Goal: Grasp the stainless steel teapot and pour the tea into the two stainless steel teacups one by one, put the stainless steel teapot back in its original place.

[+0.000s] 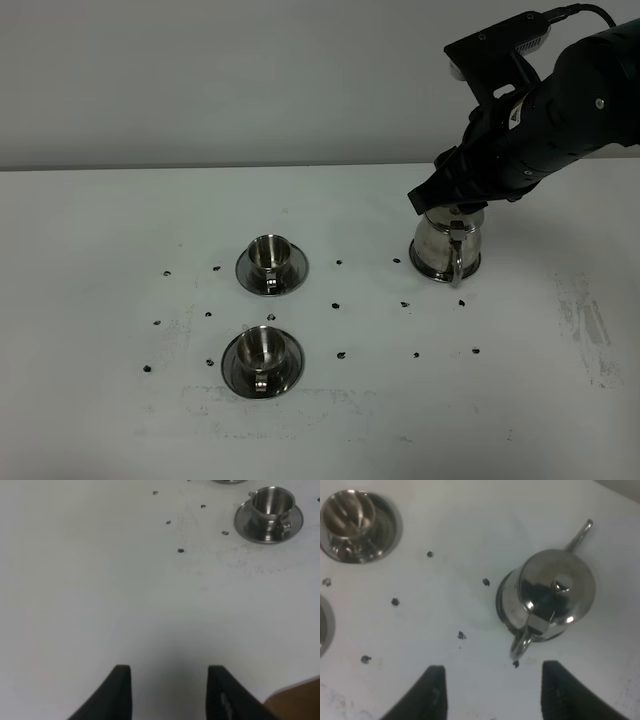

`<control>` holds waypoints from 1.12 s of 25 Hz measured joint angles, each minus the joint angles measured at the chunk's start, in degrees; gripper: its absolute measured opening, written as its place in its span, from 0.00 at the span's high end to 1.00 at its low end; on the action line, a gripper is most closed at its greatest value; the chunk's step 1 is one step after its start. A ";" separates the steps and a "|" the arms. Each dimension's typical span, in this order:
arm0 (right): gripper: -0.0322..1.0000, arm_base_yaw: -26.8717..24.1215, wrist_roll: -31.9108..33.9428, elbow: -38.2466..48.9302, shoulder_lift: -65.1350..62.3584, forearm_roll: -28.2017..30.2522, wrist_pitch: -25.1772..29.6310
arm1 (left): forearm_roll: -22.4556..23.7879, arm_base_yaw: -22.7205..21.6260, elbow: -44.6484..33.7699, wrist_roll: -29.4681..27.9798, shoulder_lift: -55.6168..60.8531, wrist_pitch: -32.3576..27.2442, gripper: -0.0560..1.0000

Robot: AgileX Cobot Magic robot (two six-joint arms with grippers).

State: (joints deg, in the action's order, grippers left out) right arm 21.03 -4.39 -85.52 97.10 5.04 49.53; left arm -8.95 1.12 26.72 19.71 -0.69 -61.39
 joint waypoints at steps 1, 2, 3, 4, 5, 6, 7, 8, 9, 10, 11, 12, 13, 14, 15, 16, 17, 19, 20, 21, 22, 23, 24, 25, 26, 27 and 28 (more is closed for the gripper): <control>0.57 0.00 0.00 -0.06 0.00 0.00 0.43 | 0.00 0.00 0.00 -0.16 0.00 -0.06 0.59; 0.57 0.00 0.00 -0.24 0.00 0.00 0.92 | -0.06 0.00 0.00 -0.97 0.00 0.09 0.59; 0.57 0.00 0.00 -0.46 0.00 0.00 1.30 | -0.20 0.00 0.00 -2.56 0.00 0.54 0.59; 0.57 0.00 0.00 -0.81 0.00 0.00 1.83 | -0.33 0.00 0.00 -4.38 0.00 1.04 0.59; 0.57 0.00 0.00 -1.29 0.00 0.00 2.29 | -0.21 0.00 0.00 -6.85 0.00 1.40 0.59; 0.57 0.00 0.00 -1.78 0.00 0.00 2.45 | 0.14 0.00 0.00 -9.21 0.00 1.66 0.59; 0.57 0.00 0.00 -2.15 0.00 0.00 2.60 | 0.71 0.00 0.00 -10.87 0.00 1.80 0.59; 0.57 0.00 0.05 -2.42 0.00 0.00 2.68 | 1.23 0.00 0.00 -12.41 0.00 1.85 0.59; 0.57 0.00 0.10 -2.59 0.00 0.00 2.69 | 1.61 0.00 0.00 -13.50 0.00 1.92 0.59; 0.57 0.00 0.40 -2.59 0.00 0.00 2.69 | 1.98 0.00 0.00 -14.11 0.00 1.98 0.59; 0.57 0.00 0.54 -2.59 0.00 0.00 2.75 | 2.10 0.00 0.00 -14.45 0.00 1.98 0.60; 0.57 0.00 0.77 -2.59 0.06 0.00 2.75 | 2.34 0.00 0.00 -14.62 0.00 1.98 0.60; 0.57 0.00 0.94 -2.59 0.26 0.00 2.63 | 2.67 0.00 0.00 -14.77 0.00 1.98 0.60; 0.57 0.00 0.93 -2.59 0.56 0.00 2.35 | 3.18 0.00 0.00 -14.84 0.00 1.98 0.60; 0.57 0.00 1.02 -2.59 0.85 0.00 2.06 | 3.71 0.00 0.00 -14.88 0.00 1.98 0.60; 0.57 0.00 1.08 -2.59 1.33 0.00 1.81 | 3.97 0.00 0.00 -14.88 0.00 1.91 0.60; 0.57 0.00 1.12 -2.59 1.82 0.00 1.75 | 4.09 0.00 0.00 -14.88 0.00 1.71 0.60; 0.57 0.00 1.12 -2.59 2.58 0.00 1.34 | 4.24 0.00 -0.48 -14.88 0.00 1.43 0.60; 0.57 0.00 1.12 -2.59 2.94 0.00 0.85 | 4.26 0.00 -0.60 -14.90 0.00 1.21 0.60; 0.57 0.00 1.12 -2.59 3.32 0.05 0.15 | 4.37 0.00 -0.60 -15.02 0.00 1.10 0.60; 0.57 0.00 1.12 -2.59 3.55 0.05 -0.50 | 4.51 0.00 -0.60 -15.05 0.00 1.10 0.60; 0.57 0.00 1.12 -2.59 4.11 0.05 -1.17 | 4.58 0.00 -0.60 -15.19 0.00 1.10 0.60; 0.57 0.00 1.12 -2.59 4.67 0.05 -1.68 | 4.69 0.00 -0.60 -15.40 0.00 1.03 0.60; 0.57 0.00 1.12 -2.59 5.21 0.05 -1.97 | 4.90 0.00 -0.60 -15.61 0.00 1.03 0.60; 0.57 0.00 1.14 -2.59 5.89 0.05 -2.19 | 5.27 0.00 -0.60 -16.06 0.00 1.01 0.60; 0.57 0.00 1.14 -2.59 6.53 0.05 -2.28 | 5.58 0.00 -0.60 -16.51 0.00 0.96 0.60; 0.57 0.00 1.14 -2.59 7.08 0.05 -2.28 | 5.83 0.00 -0.60 -16.74 0.00 0.96 0.60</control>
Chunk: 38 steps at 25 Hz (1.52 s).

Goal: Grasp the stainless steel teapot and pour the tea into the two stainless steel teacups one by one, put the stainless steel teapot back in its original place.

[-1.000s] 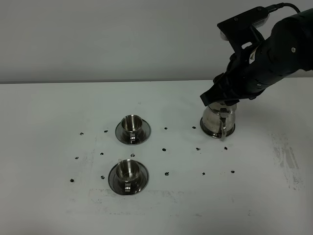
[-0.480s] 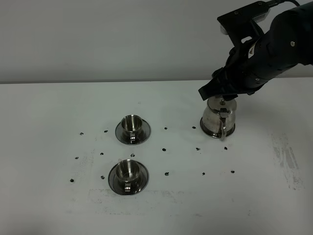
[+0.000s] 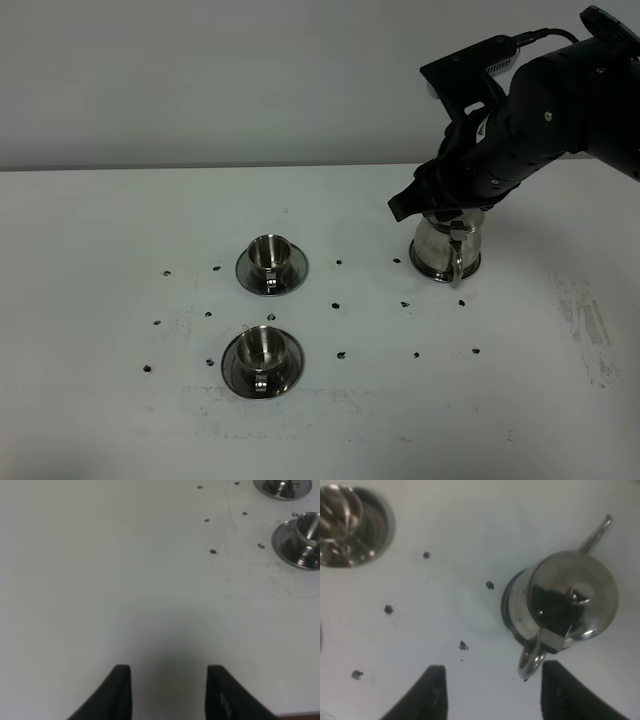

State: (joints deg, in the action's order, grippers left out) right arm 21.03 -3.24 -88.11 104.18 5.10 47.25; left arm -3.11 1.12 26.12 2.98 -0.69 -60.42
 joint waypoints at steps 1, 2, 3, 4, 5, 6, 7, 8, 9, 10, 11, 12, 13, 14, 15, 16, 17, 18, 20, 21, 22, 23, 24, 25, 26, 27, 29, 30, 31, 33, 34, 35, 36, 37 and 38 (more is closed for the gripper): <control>0.57 0.00 0.00 0.00 0.31 0.00 -0.06 | 0.07 0.00 0.00 -0.14 0.00 0.00 0.60; 0.57 0.00 0.00 0.00 0.45 0.00 -0.18 | 0.08 0.00 0.00 -0.25 0.00 0.00 0.60; 0.57 0.00 0.04 -0.08 0.45 0.00 -0.23 | 0.08 0.00 0.00 -0.25 0.00 -0.01 0.60; 0.57 0.00 0.25 -0.33 0.45 0.00 -0.23 | 0.08 0.00 0.00 -0.25 0.00 -0.01 0.60; 0.57 0.00 0.48 -0.60 0.45 0.00 -0.23 | 0.08 0.00 0.00 -0.25 0.00 -0.01 0.60; 0.57 0.00 0.64 -0.74 0.45 0.00 -0.37 | 0.08 0.00 0.00 -0.25 0.00 -0.01 0.60; 0.57 0.00 0.83 -0.74 0.45 0.00 -0.37 | 0.08 0.00 0.00 -0.25 0.00 -0.01 0.60; 0.57 0.00 0.91 -0.74 0.45 0.00 -0.30 | 0.08 0.00 0.00 -0.25 0.00 -0.01 0.60; 0.57 0.00 0.96 -0.74 0.45 0.00 -0.25 | 0.08 0.00 0.00 -0.25 0.00 -0.06 0.60; 0.57 0.00 1.03 -0.74 0.45 0.00 -0.25 | 0.08 0.00 0.00 -0.25 0.00 -0.06 0.60; 0.57 0.00 1.18 -0.74 0.45 0.00 -0.25 | 0.08 0.00 0.00 -0.25 0.00 -0.06 0.60; 0.57 0.00 1.52 -0.74 0.45 0.16 -0.25 | 0.08 0.00 0.00 -0.25 0.00 -0.06 0.60; 0.57 0.00 2.00 -0.74 0.45 0.62 -0.25 | 0.08 0.00 0.00 -0.25 0.00 -0.06 0.60; 0.57 0.00 2.89 -0.74 0.45 1.36 -0.25 | 0.08 0.00 0.00 -0.25 0.00 -0.06 0.60; 0.57 0.00 4.05 -0.74 0.45 2.53 -0.25 | 0.08 0.00 0.00 -0.25 0.00 -0.06 0.60; 0.57 0.00 5.67 -0.74 0.45 3.99 -0.25 | 0.08 0.00 0.00 -0.25 0.00 -0.06 0.60; 0.57 -0.05 7.23 -0.74 0.45 5.54 -0.13 | 0.08 0.00 0.00 -0.25 0.00 -0.06 0.60; 0.57 -0.38 9.20 -0.74 0.45 6.74 0.10 | 0.08 0.00 0.00 -0.25 0.00 -0.06 0.60; 0.57 -1.39 12.61 -0.74 0.45 9.03 0.64 | 0.08 0.00 0.00 -0.25 0.00 -0.06 0.60; 0.57 -1.97 13.99 -0.74 0.45 9.48 0.90 | 0.08 0.00 0.00 -0.25 0.00 -0.06 0.60; 0.57 -2.51 15.09 -0.74 0.45 9.95 1.04 | 0.08 0.00 0.00 -0.25 0.00 -0.06 0.60; 0.57 -2.99 16.18 -0.88 0.73 10.44 1.22 | 0.08 0.00 0.00 -0.25 0.00 -0.06 0.60; 0.57 -3.31 17.01 -1.33 1.16 10.64 1.65 | 0.08 0.00 0.00 -0.25 0.00 -0.06 0.60; 0.57 -3.45 17.99 -2.23 1.97 10.64 2.45 | 0.08 0.00 0.00 -0.26 0.00 -0.06 0.60; 0.57 -3.45 18.70 -3.31 2.86 10.75 3.49 | 0.08 0.00 0.00 -0.31 0.00 -0.06 0.60; 0.57 -3.45 19.10 -4.99 4.18 10.69 5.19 | 0.08 0.00 0.00 -0.31 0.00 -0.06 0.60; 0.57 -3.45 19.49 -9.19 6.95 10.42 8.97 | 0.08 0.00 0.00 -0.31 0.00 -0.06 0.60; 0.57 -3.45 19.53 -10.99 8.47 10.19 10.54 | 0.08 0.00 0.00 -0.31 0.00 -0.06 0.60; 0.57 -3.45 19.55 -13.05 9.85 9.61 12.40 | 0.08 0.00 0.00 -0.31 0.00 -0.06 0.60; 0.57 -3.45 19.66 -16.29 11.97 8.19 15.14 | 0.08 0.00 0.00 -0.31 0.00 -0.06 0.60; 0.57 -3.40 19.60 -17.67 12.81 7.14 16.28 | 0.08 0.00 0.00 -0.31 0.00 -0.06 0.60; 0.57 -3.40 19.47 -18.72 13.52 6.33 17.15 | 0.08 0.00 0.00 -0.31 0.00 -0.06 0.60; 0.57 -3.40 19.40 -19.35 13.92 5.50 17.74 | 0.08 0.00 0.00 -0.31 0.00 -0.06 0.60; 0.57 -3.40 19.36 -19.51 14.18 5.09 17.93 | 0.08 0.00 0.00 -0.31 0.00 -0.06 0.60; 0.57 -3.40 19.33 -19.71 14.39 5.00 18.06 | 0.08 0.00 0.00 -0.31 0.00 -0.06 0.60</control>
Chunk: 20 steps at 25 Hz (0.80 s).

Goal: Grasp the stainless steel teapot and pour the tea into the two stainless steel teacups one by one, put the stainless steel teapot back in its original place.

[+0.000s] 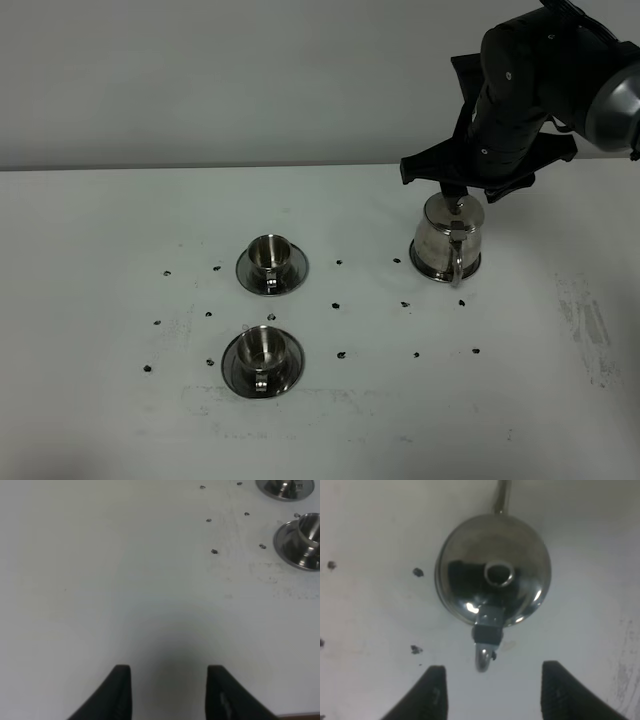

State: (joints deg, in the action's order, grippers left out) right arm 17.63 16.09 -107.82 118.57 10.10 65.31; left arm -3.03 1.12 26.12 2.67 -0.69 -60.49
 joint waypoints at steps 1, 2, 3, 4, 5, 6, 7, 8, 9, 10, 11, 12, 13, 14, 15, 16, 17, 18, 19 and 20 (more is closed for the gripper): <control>0.57 0.00 0.00 -0.20 0.22 0.06 0.00 | 0.00 0.00 0.00 0.00 0.00 0.00 0.60; 0.57 0.00 0.00 -0.20 0.37 0.29 -0.05 | 0.00 0.00 0.00 0.00 0.00 0.00 0.60; 0.57 0.00 0.00 -0.20 0.50 0.55 -0.05 | 0.00 0.00 0.00 0.00 0.00 0.00 0.60; 0.57 0.06 0.00 -0.20 0.76 0.68 -0.05 | 0.00 0.00 0.00 0.00 0.00 0.00 0.60; 0.57 0.20 0.00 -0.20 1.02 0.68 -0.05 | 0.00 0.00 0.00 0.00 0.00 0.00 0.60; 0.57 0.38 0.00 -0.20 1.23 0.45 -0.05 | 0.00 0.00 0.00 0.00 0.00 0.00 0.60; 0.57 0.61 0.00 -0.20 1.61 0.23 -0.05 | 0.00 0.00 0.00 0.00 0.00 0.00 0.60; 0.57 0.65 0.00 -0.20 2.07 -0.05 -0.20 | 0.00 0.00 0.00 0.00 0.00 0.00 0.60; 0.57 0.71 -0.04 -0.20 2.32 -0.46 -0.36 | 0.00 0.00 0.00 0.00 0.00 0.00 0.60; 0.57 0.71 -0.04 -0.20 2.77 -0.58 -0.51 | 0.00 0.00 0.00 0.00 0.00 0.00 0.60; 0.57 0.71 -0.04 -0.20 3.10 -0.91 -0.64 | 0.00 0.00 0.00 0.00 0.00 0.00 0.60; 0.57 0.60 -0.11 -0.20 3.44 -1.20 -0.89 | 0.00 0.00 0.00 0.00 0.00 0.00 0.60; 0.57 0.58 -0.24 -0.20 3.79 -1.61 -0.95 | 0.00 0.00 0.00 0.00 0.00 0.00 0.60; 0.57 0.53 -0.35 -0.20 4.03 -1.89 -0.95 | 0.00 0.00 0.00 0.00 0.00 0.00 0.60; 0.57 0.53 -0.44 -0.20 4.34 -2.08 -0.95 | 0.00 0.00 0.00 0.00 0.00 0.00 0.60; 0.57 0.46 -0.51 -0.20 4.48 -2.14 -0.95 | 0.00 0.00 0.00 0.00 0.00 0.00 0.60; 0.57 0.32 -0.51 -0.20 4.61 -2.19 -0.95 | 0.00 0.00 0.00 0.00 0.00 0.00 0.60; 0.57 0.06 -0.51 -0.20 4.67 -2.33 -1.01 | 0.00 0.00 0.00 0.00 0.00 0.00 0.60; 0.57 -0.24 -0.51 -0.20 4.73 -2.40 -1.05 | 0.00 0.00 0.00 0.00 0.00 0.00 0.60; 0.57 -0.56 -0.51 -0.20 4.77 -2.40 -1.05 | 0.00 0.00 0.00 0.00 0.00 0.00 0.60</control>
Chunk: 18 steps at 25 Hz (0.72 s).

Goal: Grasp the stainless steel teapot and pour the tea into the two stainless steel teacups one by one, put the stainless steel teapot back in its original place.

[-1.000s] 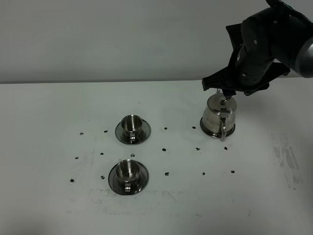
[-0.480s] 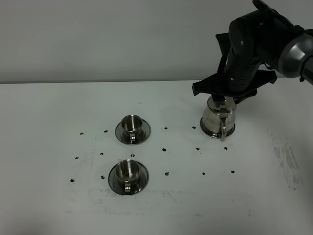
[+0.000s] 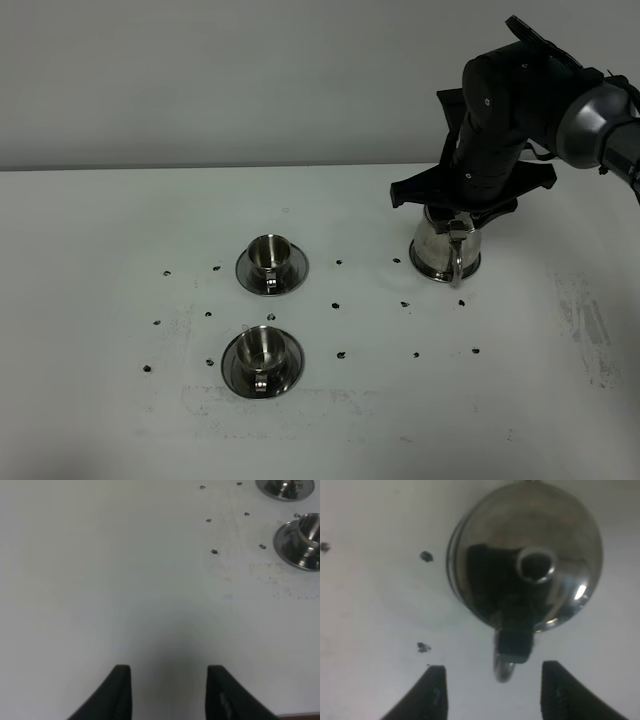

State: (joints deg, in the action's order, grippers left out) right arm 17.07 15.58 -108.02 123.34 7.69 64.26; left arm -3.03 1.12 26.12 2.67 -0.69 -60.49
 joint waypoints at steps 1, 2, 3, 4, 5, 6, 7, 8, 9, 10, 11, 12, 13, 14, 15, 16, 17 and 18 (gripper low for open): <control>0.57 -0.39 0.00 0.00 0.14 0.00 0.00 | 0.00 0.00 0.00 0.00 0.00 0.00 0.60; 0.57 -0.59 0.06 0.00 0.25 0.00 0.00 | 0.00 0.00 0.00 0.00 0.00 0.00 0.60; 0.57 -0.72 0.06 0.00 0.33 0.00 0.00 | 0.00 0.00 0.00 0.00 0.00 0.00 0.60; 0.57 -0.85 0.01 0.00 0.59 -0.24 0.00 | 0.00 0.00 0.00 0.00 0.00 0.00 0.60; 0.57 -0.93 -0.14 0.00 0.84 -0.66 -0.02 | 0.00 0.00 0.00 0.00 0.00 0.00 0.60; 0.57 -0.97 -0.40 0.00 1.20 -0.92 -0.02 | 0.00 0.00 0.00 0.00 0.00 0.00 0.60; 0.57 -1.03 -0.45 0.00 1.45 -1.04 -0.07 | 0.00 0.00 0.00 0.00 0.00 0.00 0.60; 0.57 -1.03 -0.51 0.00 1.82 -1.16 -0.07 | 0.00 0.00 0.00 -0.06 0.00 0.00 0.60; 0.57 -1.09 -0.51 0.00 2.01 -1.16 -0.26 | 0.00 0.00 0.00 -0.06 0.00 0.00 0.60; 0.57 -1.09 -0.57 0.00 2.23 -1.19 -0.60 | 0.00 0.00 0.00 -0.06 0.00 0.00 0.60; 0.57 -1.09 -0.64 0.00 2.31 -1.19 -0.92 | 0.00 0.00 0.00 -0.06 0.00 0.00 0.60; 0.57 -1.09 -0.64 0.00 2.51 -1.31 -1.23 | 0.00 0.00 0.00 -0.06 0.00 0.00 0.60; 0.57 -1.09 -0.64 0.00 2.65 -1.42 -1.40 | 0.00 0.00 0.00 -0.06 0.00 0.00 0.60; 0.57 -1.09 -0.65 0.00 2.90 -1.49 -1.49 | 0.00 0.00 0.00 -0.06 0.00 0.00 0.60; 0.57 -1.09 -0.70 0.00 3.17 -1.63 -1.63 | 0.00 0.00 0.00 -0.06 0.00 0.00 0.60; 0.57 -1.09 -0.85 0.00 3.56 -1.63 -1.76 | 0.00 0.00 0.00 -0.06 0.00 0.00 0.60; 0.57 -1.09 -0.85 0.00 3.84 -1.64 -1.82 | 0.00 0.00 0.00 -0.12 0.00 0.00 0.60; 0.57 -1.09 -0.85 0.00 4.18 -1.76 -1.82 | 0.00 0.00 0.00 -0.17 0.00 0.00 0.60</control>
State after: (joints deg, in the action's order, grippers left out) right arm 15.98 14.74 -108.02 127.52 5.93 62.44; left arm -3.03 1.12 26.12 2.50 -0.69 -60.49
